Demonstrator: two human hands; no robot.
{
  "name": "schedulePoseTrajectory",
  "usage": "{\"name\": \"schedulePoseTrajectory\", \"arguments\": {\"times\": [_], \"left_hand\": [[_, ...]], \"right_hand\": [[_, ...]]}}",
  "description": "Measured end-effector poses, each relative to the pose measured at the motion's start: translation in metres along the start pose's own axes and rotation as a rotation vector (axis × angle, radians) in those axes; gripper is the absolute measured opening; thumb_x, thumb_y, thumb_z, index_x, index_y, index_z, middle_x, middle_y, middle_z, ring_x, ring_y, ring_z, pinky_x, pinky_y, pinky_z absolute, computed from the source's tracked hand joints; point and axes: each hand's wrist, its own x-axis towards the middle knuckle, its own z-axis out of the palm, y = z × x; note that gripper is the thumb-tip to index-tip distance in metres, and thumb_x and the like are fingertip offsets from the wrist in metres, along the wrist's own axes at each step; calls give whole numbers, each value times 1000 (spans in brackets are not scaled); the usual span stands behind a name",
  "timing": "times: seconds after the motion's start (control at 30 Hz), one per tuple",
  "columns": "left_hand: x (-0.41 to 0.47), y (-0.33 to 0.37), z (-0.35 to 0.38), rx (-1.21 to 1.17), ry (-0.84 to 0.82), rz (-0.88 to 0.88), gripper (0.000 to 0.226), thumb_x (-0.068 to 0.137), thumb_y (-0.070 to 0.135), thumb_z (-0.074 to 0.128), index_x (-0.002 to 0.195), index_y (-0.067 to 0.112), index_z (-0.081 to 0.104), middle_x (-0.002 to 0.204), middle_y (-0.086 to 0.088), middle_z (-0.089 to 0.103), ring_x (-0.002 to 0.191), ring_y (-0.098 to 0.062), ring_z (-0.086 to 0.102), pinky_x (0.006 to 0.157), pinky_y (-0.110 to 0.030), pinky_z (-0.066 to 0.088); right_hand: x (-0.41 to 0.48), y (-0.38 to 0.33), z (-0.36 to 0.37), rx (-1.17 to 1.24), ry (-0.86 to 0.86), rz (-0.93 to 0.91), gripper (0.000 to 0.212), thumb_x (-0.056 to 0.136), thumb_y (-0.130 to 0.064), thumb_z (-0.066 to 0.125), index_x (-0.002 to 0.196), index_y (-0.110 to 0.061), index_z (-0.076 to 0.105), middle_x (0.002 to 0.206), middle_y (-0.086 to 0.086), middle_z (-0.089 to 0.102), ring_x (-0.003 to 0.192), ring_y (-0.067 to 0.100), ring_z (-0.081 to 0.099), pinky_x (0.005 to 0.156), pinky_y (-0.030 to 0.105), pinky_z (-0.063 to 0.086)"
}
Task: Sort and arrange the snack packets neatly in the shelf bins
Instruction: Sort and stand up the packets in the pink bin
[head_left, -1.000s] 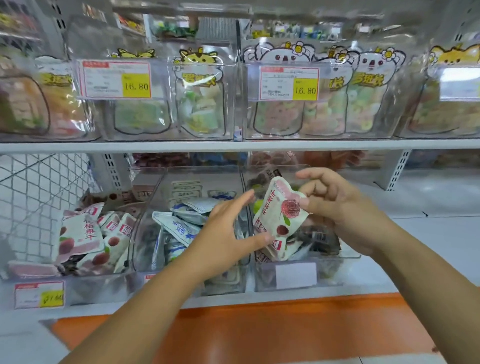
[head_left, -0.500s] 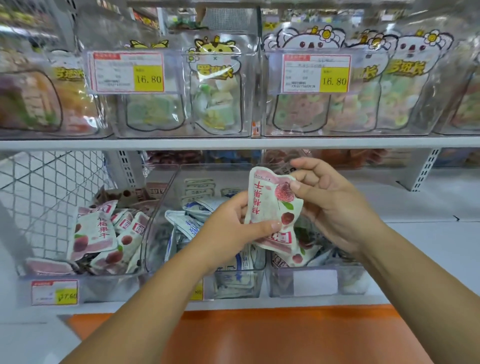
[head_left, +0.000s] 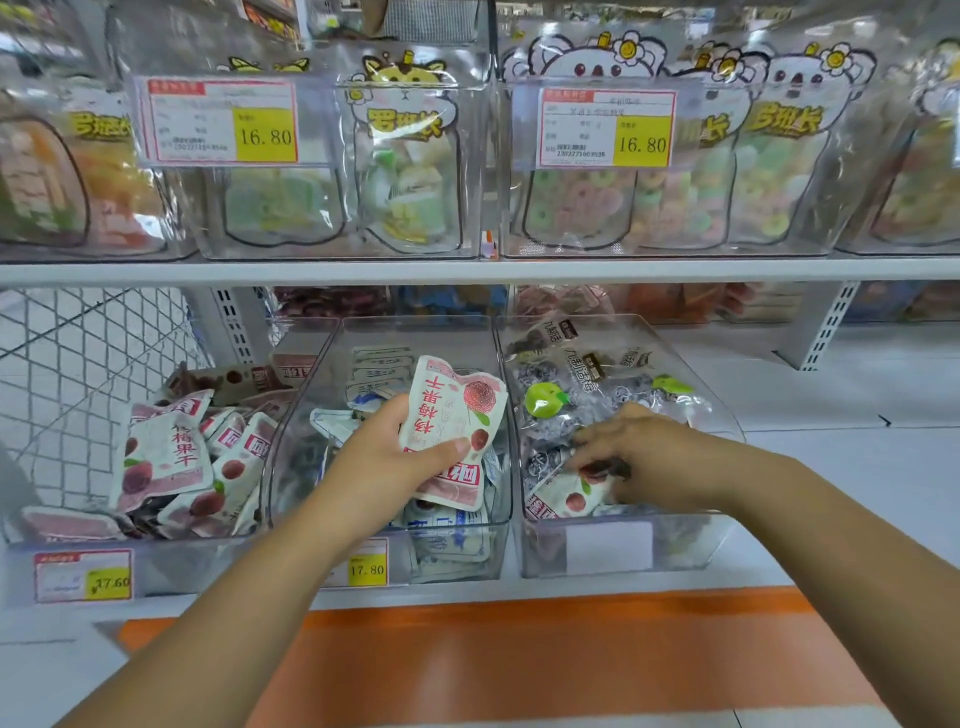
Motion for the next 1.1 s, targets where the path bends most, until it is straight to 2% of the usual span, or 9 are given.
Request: {"name": "schedulePoseTrajectory", "arguments": {"times": [0.07, 0.2, 0.4, 0.5, 0.63, 0.77, 0.87, 1.0, 1.1], "left_hand": [[-1, 0, 1, 10, -10, -4, 34, 83, 29, 73, 113, 36, 60, 101, 21, 71, 89, -2, 68, 83, -36, 54], [-3, -1, 4, 12, -14, 0, 33, 85, 26, 72, 114, 35, 59, 100, 20, 71, 88, -2, 68, 81, -34, 55], [-9, -1, 7, -11, -32, -12, 29, 89, 22, 66, 115, 34, 59, 101, 19, 71, 86, 0, 68, 68, -20, 50], [-11, 0, 7, -12, -20, -10, 28, 89, 21, 67, 114, 33, 59, 102, 17, 71, 87, -1, 68, 71, -23, 50], [-11, 0, 8, 4, -3, -1, 28, 88, 23, 68, 112, 33, 59, 101, 19, 71, 87, 0, 68, 74, -27, 51], [-9, 2, 9, 30, 40, 30, 27, 88, 24, 68, 112, 34, 59, 100, 19, 71, 87, 0, 68, 75, -28, 55], [-8, 2, 8, 48, 59, 50, 28, 88, 25, 68, 113, 34, 59, 100, 20, 71, 87, 1, 67, 77, -28, 55], [-10, 8, 10, 27, 59, 77, 26, 91, 30, 63, 116, 34, 58, 102, 21, 70, 89, 5, 65, 76, -24, 51], [-18, 17, 11, -85, -37, 67, 31, 87, 48, 62, 115, 34, 59, 105, 19, 70, 96, 0, 66, 81, -26, 50]], "right_hand": [[5, 1, 4, -39, -2, 9, 62, 86, -14, 62, 137, -46, 44, 144, -21, 41, 115, 16, 33, 102, 32, 35], [15, 6, 17, -79, 78, -10, 68, 85, -15, 66, 139, -48, 40, 135, -27, 47, 98, 12, 28, 92, 25, 35], [20, 7, 24, -99, 208, -38, 37, 88, -36, 65, 124, -37, 60, 115, -19, 59, 95, 11, 26, 80, 27, 28], [18, 9, 30, -23, 306, -67, 20, 91, -40, 59, 109, -34, 67, 106, -19, 60, 93, 11, 28, 79, 27, 27], [13, 9, 35, 23, 371, -89, 16, 93, -41, 56, 98, -33, 69, 109, -19, 57, 96, 12, 32, 86, 31, 32], [3, 4, 22, 336, 333, -28, 14, 94, -31, 55, 89, -31, 68, 105, -16, 63, 100, 14, 49, 92, 34, 40], [-13, -6, 1, 752, 408, 77, 24, 94, -21, 52, 74, -32, 60, 73, -9, 64, 69, 21, 58, 69, 36, 47], [-29, -20, -21, 925, 544, 84, 26, 96, -18, 51, 72, -26, 58, 60, -7, 57, 53, 17, 56, 56, 28, 44], [-24, -41, -18, 939, 542, 92, 22, 95, -19, 54, 75, -22, 64, 62, -11, 62, 52, 6, 55, 52, 15, 41]]}}
